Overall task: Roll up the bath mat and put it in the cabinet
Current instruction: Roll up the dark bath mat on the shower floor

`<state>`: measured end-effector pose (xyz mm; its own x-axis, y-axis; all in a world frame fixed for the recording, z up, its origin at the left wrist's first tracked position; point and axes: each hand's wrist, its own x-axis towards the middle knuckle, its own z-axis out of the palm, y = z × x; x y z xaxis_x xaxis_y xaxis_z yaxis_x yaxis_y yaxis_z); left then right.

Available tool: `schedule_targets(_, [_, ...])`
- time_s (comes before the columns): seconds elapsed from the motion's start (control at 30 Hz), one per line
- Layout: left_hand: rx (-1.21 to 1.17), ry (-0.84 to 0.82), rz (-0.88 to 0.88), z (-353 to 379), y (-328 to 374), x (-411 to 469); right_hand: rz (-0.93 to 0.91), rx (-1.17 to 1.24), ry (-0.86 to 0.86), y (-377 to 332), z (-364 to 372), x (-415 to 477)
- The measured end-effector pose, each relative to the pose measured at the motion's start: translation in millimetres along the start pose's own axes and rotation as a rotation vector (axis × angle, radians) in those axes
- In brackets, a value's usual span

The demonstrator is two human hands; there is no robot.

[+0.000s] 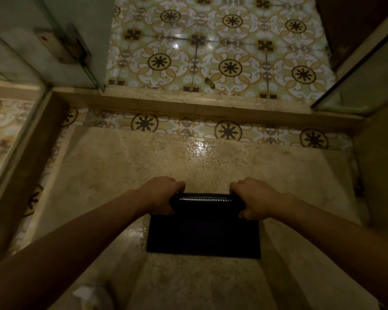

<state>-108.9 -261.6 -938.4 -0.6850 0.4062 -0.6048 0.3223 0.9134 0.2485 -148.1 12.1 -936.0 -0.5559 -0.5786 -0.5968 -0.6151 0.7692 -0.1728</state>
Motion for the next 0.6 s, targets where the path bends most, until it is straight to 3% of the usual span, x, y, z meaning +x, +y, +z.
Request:
schedule_targets(0.17, [0.231, 0.002, 0.073, -1.8, 2.0, 1.5, -0.017, 0.032, -0.047, 3.6, -4.7, -0.4])
schedule_targets(0.27, [0.236, 0.003, 0.062, -15.7, -4.7, 7.3, -0.007, 0.063, -0.044, 9.1, -20.1, 4.7])
schedule_targets(0.6, [0.27, 0.24, -0.114, -57.8, -20.2, 56.4, 0.12, -0.106, 0.252, 49.1, -55.2, 42.0])
